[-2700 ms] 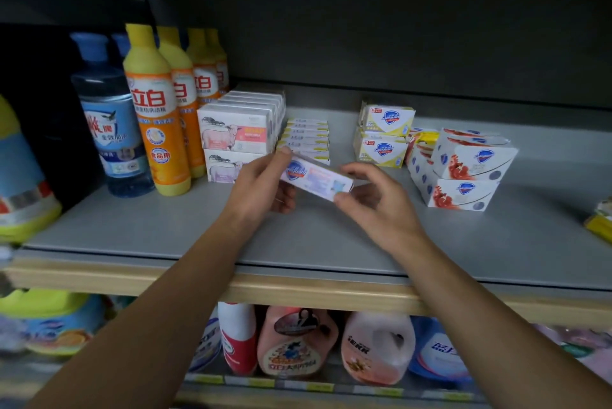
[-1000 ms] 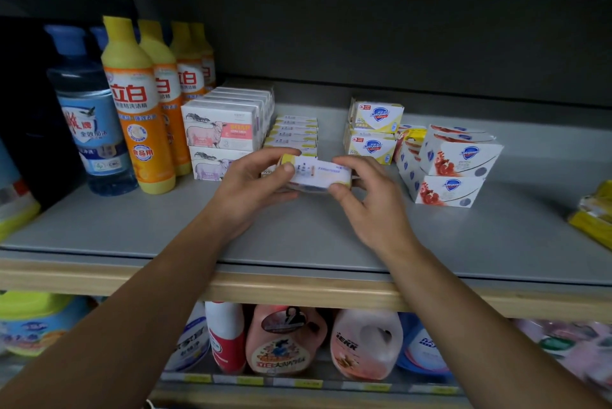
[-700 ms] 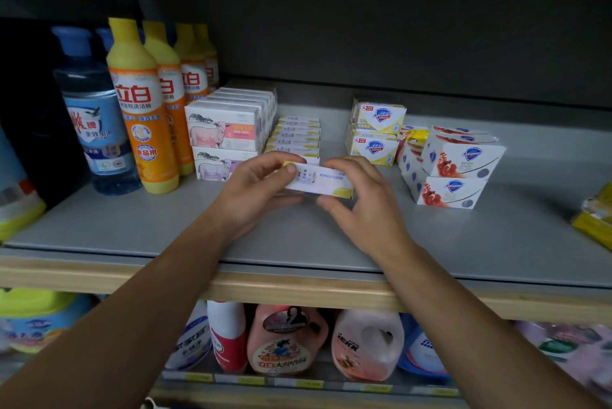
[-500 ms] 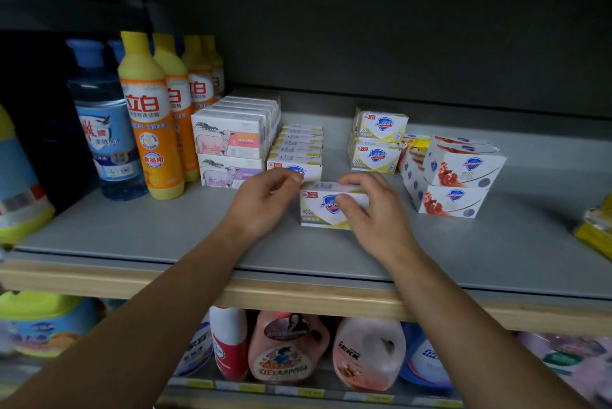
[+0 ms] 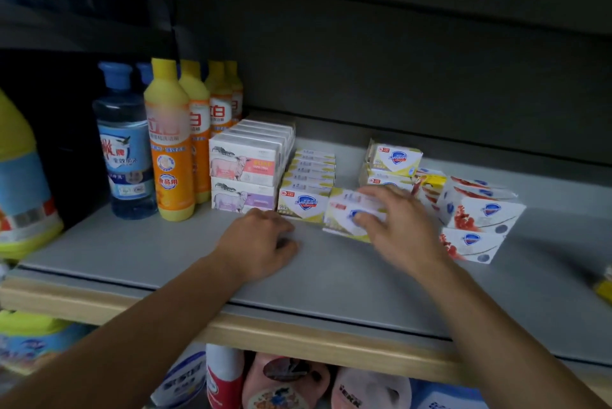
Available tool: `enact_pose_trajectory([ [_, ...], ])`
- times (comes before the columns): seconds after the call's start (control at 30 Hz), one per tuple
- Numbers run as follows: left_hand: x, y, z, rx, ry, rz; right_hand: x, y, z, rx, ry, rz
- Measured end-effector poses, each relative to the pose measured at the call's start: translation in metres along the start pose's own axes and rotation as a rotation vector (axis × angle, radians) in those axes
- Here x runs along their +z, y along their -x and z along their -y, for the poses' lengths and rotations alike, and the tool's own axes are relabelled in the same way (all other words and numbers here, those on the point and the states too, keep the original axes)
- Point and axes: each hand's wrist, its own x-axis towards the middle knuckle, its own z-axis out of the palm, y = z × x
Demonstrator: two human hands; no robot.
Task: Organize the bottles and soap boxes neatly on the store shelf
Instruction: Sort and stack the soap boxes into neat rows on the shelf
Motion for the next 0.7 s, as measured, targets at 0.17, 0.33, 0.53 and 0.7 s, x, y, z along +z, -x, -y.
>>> enact_pose_trajectory([
  [0.17, 0.004, -0.003, 0.0, -0.005, -0.066, -0.009, -0.011, -0.053, 0.006, -0.089, -0.035, -0.19],
  [0.33, 0.007, -0.005, 0.005, -0.002, -0.068, -0.033, 0.025, -0.114, 0.011, -0.074, -0.038, -0.161],
  [0.53, 0.012, -0.01, 0.01, -0.006, -0.051, -0.038, 0.073, -0.163, 0.009, 0.007, -0.052, -0.099],
  [0.7, 0.014, -0.011, 0.01, -0.011, -0.046, -0.041, 0.098, -0.171, 0.0, 0.016, -0.008, 0.012],
])
